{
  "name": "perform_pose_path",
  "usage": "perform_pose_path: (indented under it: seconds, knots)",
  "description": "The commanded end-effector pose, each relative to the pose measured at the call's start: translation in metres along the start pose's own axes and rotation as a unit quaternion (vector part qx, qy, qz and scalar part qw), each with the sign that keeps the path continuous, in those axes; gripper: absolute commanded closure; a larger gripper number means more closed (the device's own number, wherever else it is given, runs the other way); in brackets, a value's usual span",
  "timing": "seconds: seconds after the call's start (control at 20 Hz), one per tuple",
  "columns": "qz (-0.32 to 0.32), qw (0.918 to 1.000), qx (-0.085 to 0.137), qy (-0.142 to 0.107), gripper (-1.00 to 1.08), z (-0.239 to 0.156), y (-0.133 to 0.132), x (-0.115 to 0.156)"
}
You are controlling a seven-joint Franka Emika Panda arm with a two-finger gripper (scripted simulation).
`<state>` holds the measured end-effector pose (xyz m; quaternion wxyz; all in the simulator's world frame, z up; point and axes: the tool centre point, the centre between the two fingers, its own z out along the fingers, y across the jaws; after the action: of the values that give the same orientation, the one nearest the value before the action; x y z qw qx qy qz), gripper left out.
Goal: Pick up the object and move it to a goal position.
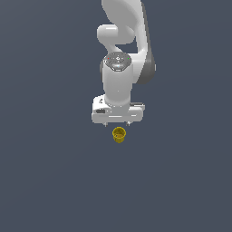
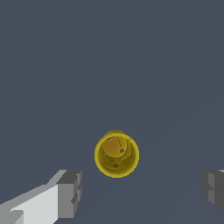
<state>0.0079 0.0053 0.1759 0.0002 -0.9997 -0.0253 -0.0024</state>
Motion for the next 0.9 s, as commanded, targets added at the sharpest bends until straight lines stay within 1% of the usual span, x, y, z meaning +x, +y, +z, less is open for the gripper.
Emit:
perform_pose_path:
  seconds: [0.0, 0.35, 0.85]
  knots:
    - [0.000, 1.0000, 0.001, 0.001, -0.92, -0.001, 0.000, 0.001]
    - [-0.020, 0.9998, 0.000, 0.000, -0.92, 0.016, -0.002, -0.003]
    - [-0.090, 0.9960, 0.000, -0.002, -0.92, 0.069, -0.011, -0.017]
